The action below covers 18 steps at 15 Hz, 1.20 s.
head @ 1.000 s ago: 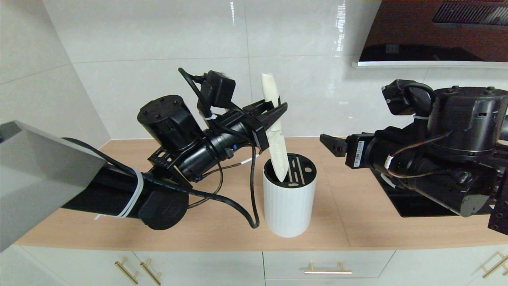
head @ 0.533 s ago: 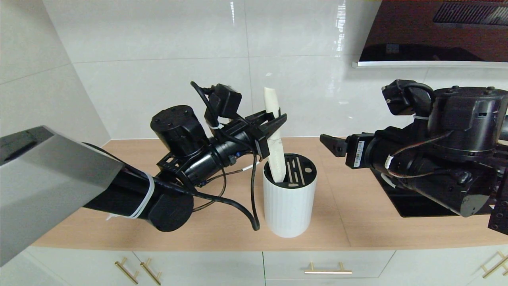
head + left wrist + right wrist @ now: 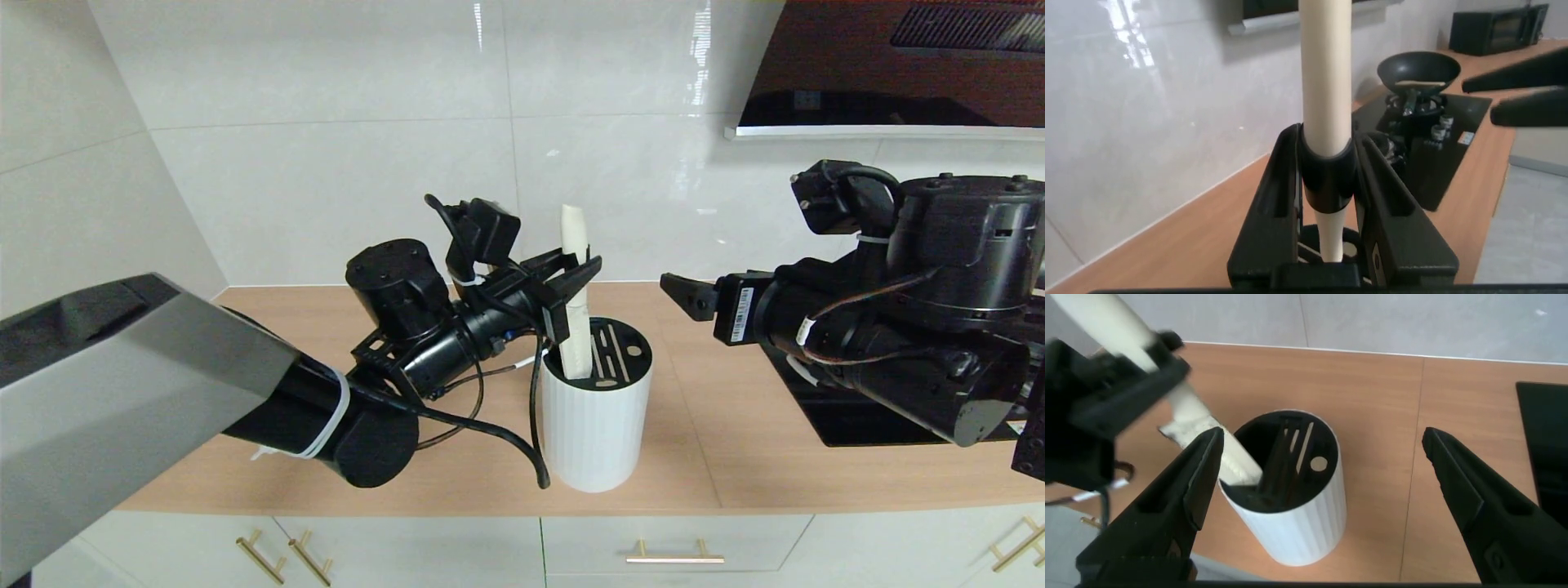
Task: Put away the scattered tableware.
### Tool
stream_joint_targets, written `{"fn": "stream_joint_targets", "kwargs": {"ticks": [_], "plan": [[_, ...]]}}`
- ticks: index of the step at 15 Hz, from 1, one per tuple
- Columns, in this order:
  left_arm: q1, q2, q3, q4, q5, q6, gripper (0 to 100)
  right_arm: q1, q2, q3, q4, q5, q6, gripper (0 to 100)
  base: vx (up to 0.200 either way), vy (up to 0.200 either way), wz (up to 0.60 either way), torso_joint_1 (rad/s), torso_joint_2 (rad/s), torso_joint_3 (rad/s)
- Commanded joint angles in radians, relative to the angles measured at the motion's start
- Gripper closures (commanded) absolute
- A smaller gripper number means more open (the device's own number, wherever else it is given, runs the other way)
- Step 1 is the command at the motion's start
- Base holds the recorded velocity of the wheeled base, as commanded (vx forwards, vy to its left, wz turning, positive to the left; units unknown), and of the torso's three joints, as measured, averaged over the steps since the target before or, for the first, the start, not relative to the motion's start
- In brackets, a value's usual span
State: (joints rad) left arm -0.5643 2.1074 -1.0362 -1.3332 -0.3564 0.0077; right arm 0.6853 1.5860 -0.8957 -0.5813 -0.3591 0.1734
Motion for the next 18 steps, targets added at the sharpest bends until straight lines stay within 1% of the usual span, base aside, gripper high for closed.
{"fn": "stream_joint_targets", "kwargs": {"ticks": [1,4,10,17,18], "plan": [[-0.014,0.029,-0.001,-0.008,0.005,0.000,100,0.000,-0.003,0.000,0.000,0.000,0.000,0,0.000,0.000,0.00,0.000,0.00,0.000],[-0.023,0.060,-0.002,-0.008,0.010,0.000,100,0.000,-0.003,0.000,0.000,-0.001,0.000,0,0.000,0.000,0.00,0.000,0.00,0.000],[-0.023,0.120,-0.018,-0.006,0.010,0.000,100,0.000,-0.003,0.000,0.000,-0.001,0.000,0,0.000,0.000,0.00,0.000,0.00,0.000],[-0.023,0.126,-0.024,-0.006,0.019,0.000,100,0.000,-0.003,0.000,0.000,-0.001,0.000,0,0.000,0.000,0.00,0.000,0.00,0.000],[-0.023,0.126,-0.024,-0.006,0.019,0.000,0,-0.001,-0.003,0.000,0.000,-0.001,0.000,0,0.000,0.000,0.00,0.000,0.00,0.000]]}}
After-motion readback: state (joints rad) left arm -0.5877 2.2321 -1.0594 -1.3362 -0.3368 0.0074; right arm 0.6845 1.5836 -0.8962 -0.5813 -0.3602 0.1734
